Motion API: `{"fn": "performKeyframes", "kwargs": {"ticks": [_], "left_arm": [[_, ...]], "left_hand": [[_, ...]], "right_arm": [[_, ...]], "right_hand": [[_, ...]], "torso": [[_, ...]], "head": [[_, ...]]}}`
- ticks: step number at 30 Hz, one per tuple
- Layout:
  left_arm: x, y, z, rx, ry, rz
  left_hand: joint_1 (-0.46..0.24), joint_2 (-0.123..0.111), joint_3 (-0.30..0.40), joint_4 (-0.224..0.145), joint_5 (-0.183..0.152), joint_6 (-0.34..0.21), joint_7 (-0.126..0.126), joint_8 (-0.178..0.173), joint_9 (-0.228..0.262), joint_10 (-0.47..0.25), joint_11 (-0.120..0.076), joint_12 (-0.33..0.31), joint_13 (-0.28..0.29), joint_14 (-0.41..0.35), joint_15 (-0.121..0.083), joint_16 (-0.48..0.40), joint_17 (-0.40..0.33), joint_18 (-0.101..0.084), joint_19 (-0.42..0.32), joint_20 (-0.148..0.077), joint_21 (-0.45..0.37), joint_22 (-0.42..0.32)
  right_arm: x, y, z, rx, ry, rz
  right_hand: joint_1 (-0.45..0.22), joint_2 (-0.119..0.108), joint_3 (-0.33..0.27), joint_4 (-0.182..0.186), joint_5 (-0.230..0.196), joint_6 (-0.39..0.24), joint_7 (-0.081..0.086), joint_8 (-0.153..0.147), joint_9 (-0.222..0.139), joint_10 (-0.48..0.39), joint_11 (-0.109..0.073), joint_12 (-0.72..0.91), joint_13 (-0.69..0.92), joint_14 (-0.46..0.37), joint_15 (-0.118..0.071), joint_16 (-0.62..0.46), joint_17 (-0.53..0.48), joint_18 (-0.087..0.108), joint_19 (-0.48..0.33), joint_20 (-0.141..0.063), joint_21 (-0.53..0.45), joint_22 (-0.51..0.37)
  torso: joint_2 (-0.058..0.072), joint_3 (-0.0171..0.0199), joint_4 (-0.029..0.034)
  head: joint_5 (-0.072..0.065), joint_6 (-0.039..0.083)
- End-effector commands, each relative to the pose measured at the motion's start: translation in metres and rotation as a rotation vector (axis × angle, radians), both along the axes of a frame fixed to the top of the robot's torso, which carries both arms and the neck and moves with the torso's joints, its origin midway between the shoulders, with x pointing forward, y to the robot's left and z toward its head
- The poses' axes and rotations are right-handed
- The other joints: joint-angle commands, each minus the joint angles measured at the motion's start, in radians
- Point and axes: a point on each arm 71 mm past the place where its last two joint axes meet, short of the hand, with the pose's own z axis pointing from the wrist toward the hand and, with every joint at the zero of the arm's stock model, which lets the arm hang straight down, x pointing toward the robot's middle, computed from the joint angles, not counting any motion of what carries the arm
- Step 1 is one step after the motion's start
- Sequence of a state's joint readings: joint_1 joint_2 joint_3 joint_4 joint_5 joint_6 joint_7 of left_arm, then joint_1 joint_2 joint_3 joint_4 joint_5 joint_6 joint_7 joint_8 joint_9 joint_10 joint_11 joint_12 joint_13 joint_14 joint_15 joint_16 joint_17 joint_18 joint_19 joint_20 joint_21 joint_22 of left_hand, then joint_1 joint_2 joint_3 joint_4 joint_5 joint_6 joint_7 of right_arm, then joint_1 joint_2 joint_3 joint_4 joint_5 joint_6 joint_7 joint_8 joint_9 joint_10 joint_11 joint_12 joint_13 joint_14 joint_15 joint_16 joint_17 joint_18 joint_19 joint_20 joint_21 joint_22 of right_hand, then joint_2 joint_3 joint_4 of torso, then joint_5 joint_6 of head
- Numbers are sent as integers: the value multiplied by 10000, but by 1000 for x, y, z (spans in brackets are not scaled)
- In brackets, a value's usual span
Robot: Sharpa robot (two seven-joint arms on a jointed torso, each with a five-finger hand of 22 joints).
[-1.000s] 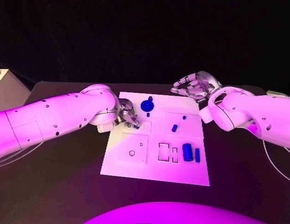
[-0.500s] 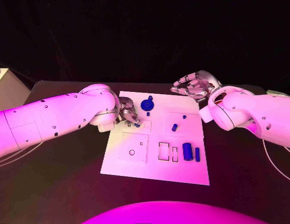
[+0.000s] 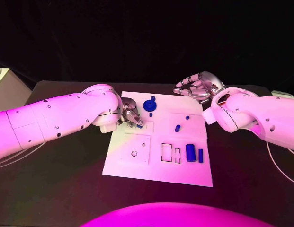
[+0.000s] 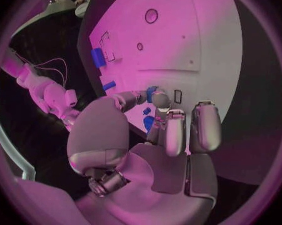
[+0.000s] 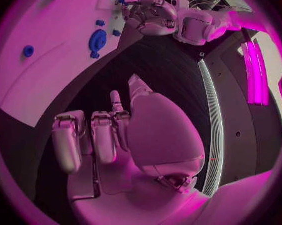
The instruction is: Assemble the parts on the task board
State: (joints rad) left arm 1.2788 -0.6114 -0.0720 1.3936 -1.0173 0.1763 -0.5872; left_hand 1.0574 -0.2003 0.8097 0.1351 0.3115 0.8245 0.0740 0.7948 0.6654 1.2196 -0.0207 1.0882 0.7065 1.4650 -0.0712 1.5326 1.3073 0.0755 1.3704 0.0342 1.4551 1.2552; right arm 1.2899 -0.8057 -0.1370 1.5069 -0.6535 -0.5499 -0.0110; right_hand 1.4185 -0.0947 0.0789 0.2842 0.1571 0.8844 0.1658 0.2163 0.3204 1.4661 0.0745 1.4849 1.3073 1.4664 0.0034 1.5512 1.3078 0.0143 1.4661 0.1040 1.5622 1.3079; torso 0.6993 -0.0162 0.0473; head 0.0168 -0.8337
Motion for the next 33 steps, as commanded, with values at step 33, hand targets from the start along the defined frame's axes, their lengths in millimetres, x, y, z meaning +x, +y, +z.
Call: {"fn": "performKeyframes", "kwargs": {"ticks": [33], "left_arm": [[-2,-1,-1,-79,-277,-73]], "left_hand": [[-67,107,1738,-1778,73,283,-212,69,1190,54,-21,35,19,853,-80,58,1919,-82,63,-8,46,20]], "right_arm": [[-1,2,-2,-85,-48,229]], "right_hand": [[-49,0,83,15,63,-46,-6,80,2,237,74,1,1891,899,37,-27,2039,-112,991,62,-20,2551]], "torso": [[12,-11,-26]], "head": [[10,-6]]}}
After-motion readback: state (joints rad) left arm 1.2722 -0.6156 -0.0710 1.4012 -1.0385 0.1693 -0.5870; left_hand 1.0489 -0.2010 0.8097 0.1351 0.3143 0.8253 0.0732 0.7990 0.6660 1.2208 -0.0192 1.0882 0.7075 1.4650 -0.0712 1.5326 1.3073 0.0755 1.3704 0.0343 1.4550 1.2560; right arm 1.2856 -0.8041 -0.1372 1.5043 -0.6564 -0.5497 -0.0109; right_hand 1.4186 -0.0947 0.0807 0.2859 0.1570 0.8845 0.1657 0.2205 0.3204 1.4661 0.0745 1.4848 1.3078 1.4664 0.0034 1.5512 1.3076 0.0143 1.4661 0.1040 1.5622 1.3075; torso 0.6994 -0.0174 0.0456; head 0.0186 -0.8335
